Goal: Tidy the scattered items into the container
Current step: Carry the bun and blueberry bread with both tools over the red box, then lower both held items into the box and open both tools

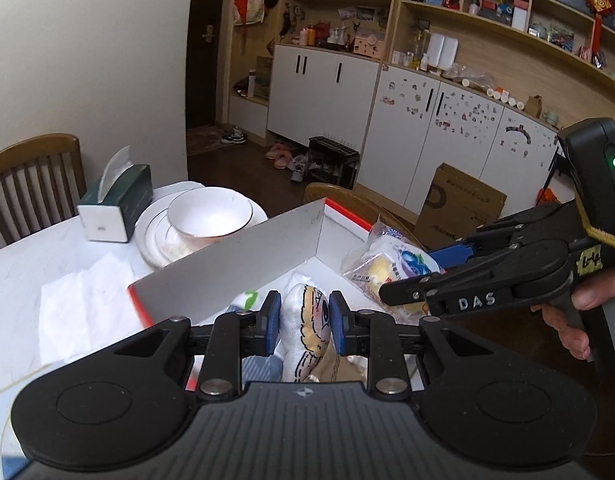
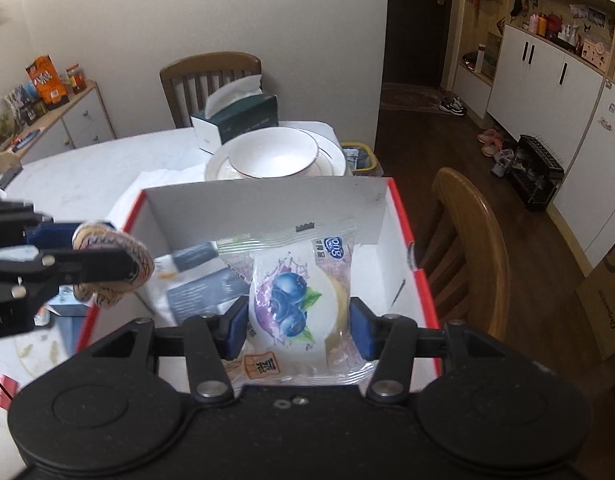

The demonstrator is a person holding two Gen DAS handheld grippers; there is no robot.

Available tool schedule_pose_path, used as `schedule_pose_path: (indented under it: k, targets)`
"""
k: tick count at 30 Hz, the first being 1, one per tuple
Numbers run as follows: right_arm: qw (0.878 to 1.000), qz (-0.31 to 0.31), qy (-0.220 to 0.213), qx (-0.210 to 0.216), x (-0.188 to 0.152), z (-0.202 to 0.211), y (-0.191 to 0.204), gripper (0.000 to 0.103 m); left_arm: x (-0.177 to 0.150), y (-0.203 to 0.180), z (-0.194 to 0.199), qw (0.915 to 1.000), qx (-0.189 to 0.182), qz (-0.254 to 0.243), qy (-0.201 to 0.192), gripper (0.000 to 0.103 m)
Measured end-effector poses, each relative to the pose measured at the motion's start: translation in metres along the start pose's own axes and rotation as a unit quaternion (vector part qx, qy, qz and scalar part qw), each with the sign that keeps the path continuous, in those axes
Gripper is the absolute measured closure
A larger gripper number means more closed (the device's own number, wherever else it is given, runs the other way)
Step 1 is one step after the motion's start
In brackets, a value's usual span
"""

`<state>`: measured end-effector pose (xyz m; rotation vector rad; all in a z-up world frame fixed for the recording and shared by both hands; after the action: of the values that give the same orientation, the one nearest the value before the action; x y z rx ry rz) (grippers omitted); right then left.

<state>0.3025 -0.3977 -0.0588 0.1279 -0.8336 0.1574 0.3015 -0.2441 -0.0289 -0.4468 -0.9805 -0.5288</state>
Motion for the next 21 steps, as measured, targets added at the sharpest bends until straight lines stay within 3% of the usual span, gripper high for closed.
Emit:
schedule_pose_path:
  k: [8, 21]
  targets:
    - [1.0, 0.015, 0.019, 0.001, -0.005, -0.027, -0.014, 0.053, 0.01, 0.004, -0.051, 0.9997, -0.01, -0.005, 0.023, 0.078]
    - [0.998, 0.045, 0.046, 0.018, -0.018, -0.055, -0.017, 0.053, 0.008, -0.008, -0.123, 0.9965, -0.005, -0.053, 0.064, 0.078]
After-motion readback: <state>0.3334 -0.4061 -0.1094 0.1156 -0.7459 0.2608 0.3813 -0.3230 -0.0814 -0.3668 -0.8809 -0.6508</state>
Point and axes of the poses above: each gripper's, at about its wrist camera, not at the fingertips, and z roughly against the way its jaws point, y to its left, x to its top, the point moved 5 cm from there along -z, roughly the way its jaws point, and after that the axes turned 8 degrees about -y, right-handed, at the moved point
